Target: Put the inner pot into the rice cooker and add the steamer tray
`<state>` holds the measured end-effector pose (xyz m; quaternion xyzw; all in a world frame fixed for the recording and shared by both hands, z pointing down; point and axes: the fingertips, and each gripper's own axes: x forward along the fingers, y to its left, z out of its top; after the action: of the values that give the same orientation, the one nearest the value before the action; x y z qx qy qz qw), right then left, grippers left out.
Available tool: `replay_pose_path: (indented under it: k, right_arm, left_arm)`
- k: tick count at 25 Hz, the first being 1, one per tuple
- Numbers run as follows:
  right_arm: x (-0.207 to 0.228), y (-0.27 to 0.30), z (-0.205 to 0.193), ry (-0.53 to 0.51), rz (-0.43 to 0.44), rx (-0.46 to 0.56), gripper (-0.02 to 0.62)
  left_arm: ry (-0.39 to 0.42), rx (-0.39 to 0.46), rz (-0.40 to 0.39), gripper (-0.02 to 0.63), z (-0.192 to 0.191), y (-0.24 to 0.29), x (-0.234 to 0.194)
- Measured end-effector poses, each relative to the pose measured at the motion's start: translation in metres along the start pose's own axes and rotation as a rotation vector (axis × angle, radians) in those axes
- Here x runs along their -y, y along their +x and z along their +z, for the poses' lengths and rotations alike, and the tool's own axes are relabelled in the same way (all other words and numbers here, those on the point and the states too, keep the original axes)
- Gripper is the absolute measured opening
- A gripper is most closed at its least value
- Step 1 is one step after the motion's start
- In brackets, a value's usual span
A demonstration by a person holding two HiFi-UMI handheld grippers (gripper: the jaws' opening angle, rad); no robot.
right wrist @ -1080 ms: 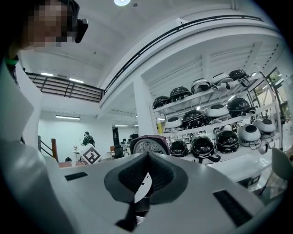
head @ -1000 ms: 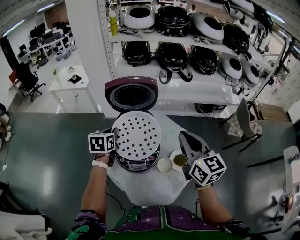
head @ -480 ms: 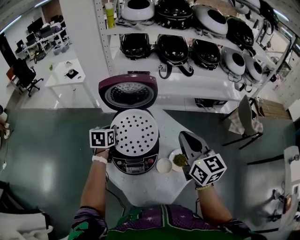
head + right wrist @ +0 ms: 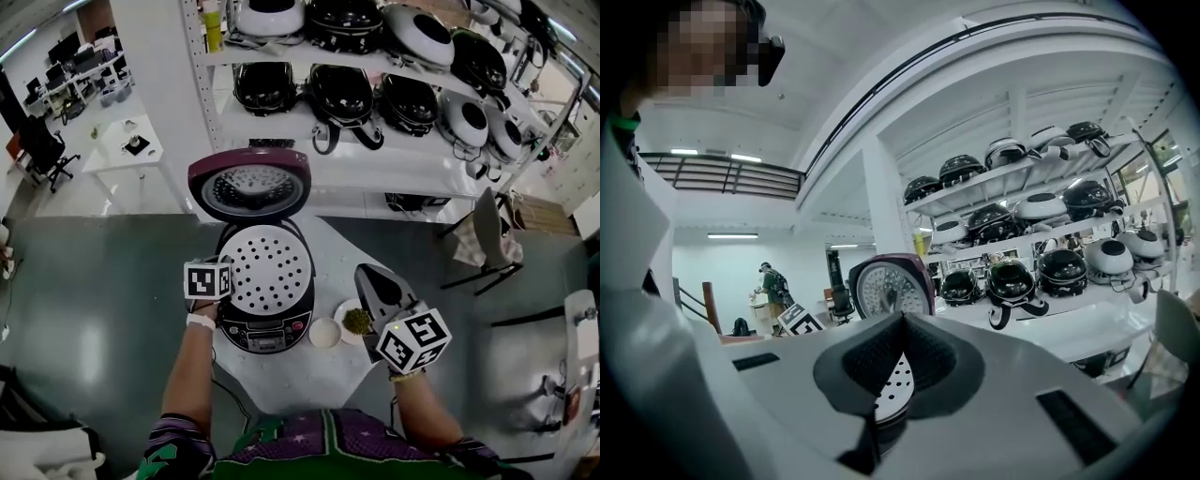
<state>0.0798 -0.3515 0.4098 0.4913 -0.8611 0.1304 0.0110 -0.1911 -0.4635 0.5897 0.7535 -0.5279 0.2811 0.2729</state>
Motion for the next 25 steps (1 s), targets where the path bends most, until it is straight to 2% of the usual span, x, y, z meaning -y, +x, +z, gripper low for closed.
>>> replay_pose_path:
  k: [10, 14, 16, 22, 25]
  right_arm:
    - [-0.001, -0.007, -0.005, 0.006, -0.008, -0.003, 0.006]
    - [-0.002, -0.012, -0.006, 0.009, -0.016, -0.001, 0.006]
    - [-0.003, -0.016, -0.006, 0.009, -0.014, 0.000, 0.006]
    - [-0.005, -0.025, -0.004, 0.016, -0.028, 0.011, 0.006]
    - [-0.007, -0.029, -0.003, 0.016, -0.031, 0.017, 0.006]
  left_arm:
    - [0.033, -0.011, 0.081, 0.026, -0.015, 0.008, -0.008]
    - [0.045, -0.010, 0.066, 0.031, -0.015, 0.010, -0.005]
    - [0.047, -0.010, 0.050, 0.129, -0.016, 0.010, -0.002]
    - [0.071, -0.007, 0.043, 0.241, -0.015, 0.008, 0.001]
    - [0.075, 0.001, 0.052, 0.267, -0.013, 0.003, -0.001]
